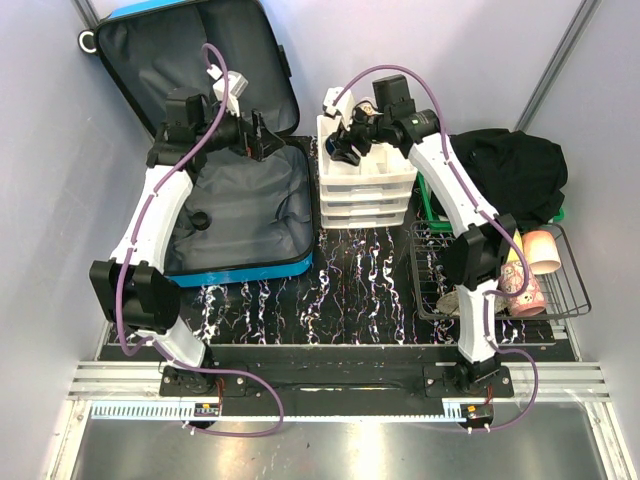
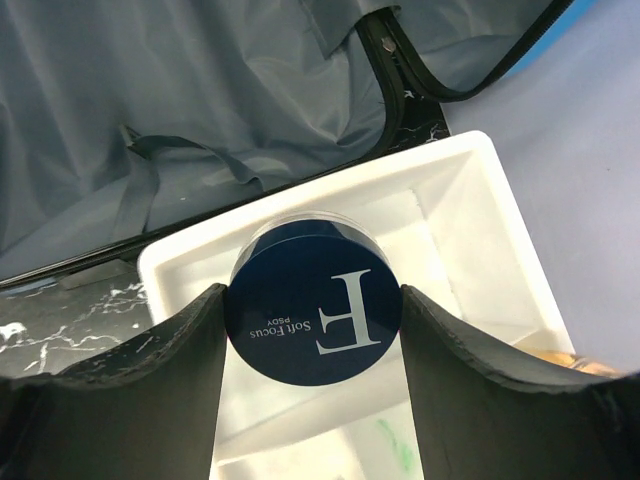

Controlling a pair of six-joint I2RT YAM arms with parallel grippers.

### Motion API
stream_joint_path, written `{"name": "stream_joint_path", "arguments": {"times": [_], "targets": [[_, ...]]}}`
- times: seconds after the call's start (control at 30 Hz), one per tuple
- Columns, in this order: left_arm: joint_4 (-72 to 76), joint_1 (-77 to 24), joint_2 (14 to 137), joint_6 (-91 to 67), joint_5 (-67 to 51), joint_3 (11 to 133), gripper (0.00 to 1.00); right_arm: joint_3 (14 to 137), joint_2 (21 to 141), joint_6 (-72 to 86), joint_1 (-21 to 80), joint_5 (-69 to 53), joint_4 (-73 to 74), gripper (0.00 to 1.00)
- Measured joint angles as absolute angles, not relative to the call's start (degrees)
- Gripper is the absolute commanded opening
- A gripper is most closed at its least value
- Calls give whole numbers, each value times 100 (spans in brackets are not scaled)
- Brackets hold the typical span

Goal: Open, take out, and arrange the luggage

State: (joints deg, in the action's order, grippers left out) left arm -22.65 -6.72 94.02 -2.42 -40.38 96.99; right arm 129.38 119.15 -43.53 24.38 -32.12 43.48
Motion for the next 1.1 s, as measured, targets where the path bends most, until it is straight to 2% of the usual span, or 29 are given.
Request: {"name": "stream_joint_path", "arguments": {"times": [0.37,0.8,0.83,1.1], "targets": [[-2128,-272,9402,-541,-4032,9699,99,13869,12772,-4713,2596,-2491,4777,55],[-2379,314,9561,-897,-3913,9703,99,14101,13047,-4652,2626,-1846,4252,89],[-2438,344,9561,-886,-3857,9703,99,14101,13047,-4644,2630,-1813,4171,94],[-3599,637,9867,-419,-2777,10232,99,14038,13045,-4401,2641,-1653,3505,97]]}}
